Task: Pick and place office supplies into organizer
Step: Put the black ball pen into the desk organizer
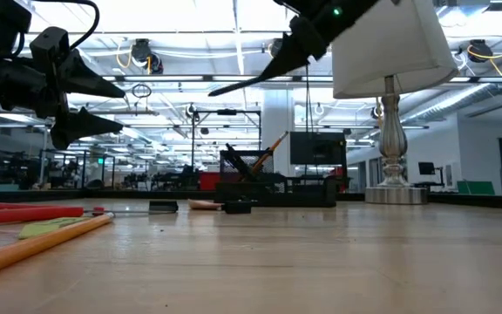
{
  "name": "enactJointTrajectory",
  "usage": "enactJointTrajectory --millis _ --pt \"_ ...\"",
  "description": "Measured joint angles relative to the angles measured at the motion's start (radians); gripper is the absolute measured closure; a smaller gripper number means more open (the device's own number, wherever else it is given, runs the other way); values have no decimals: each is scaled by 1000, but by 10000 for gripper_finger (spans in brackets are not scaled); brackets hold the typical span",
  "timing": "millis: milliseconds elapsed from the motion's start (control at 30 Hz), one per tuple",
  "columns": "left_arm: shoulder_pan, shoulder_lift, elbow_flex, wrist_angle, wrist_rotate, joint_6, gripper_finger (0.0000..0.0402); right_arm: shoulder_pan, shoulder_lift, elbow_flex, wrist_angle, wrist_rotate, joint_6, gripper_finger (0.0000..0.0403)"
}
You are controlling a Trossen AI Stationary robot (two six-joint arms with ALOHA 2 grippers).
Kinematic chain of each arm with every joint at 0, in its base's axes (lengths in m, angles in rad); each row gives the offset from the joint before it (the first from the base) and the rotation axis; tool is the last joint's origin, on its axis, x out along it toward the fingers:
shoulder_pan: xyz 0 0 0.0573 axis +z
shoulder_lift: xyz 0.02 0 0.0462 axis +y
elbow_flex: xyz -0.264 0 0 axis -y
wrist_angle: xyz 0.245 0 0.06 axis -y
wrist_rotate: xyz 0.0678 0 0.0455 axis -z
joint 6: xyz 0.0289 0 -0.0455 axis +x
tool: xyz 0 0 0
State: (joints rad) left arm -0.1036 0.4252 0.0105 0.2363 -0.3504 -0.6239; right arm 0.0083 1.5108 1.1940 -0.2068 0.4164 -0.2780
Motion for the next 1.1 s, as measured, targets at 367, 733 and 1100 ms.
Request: enactJointTrajectory --millis 367,733,1100 --pt "0 0 0 0 0 -6 78 -152 29 249 -349 -107 6 371" --pt "0 0 0 8 -26 -3 78 -229 214 347 -536 -77 -37 375" --pt "0 0 0 7 -26 17 78 -249 375 604 -744 -55 -184 373"
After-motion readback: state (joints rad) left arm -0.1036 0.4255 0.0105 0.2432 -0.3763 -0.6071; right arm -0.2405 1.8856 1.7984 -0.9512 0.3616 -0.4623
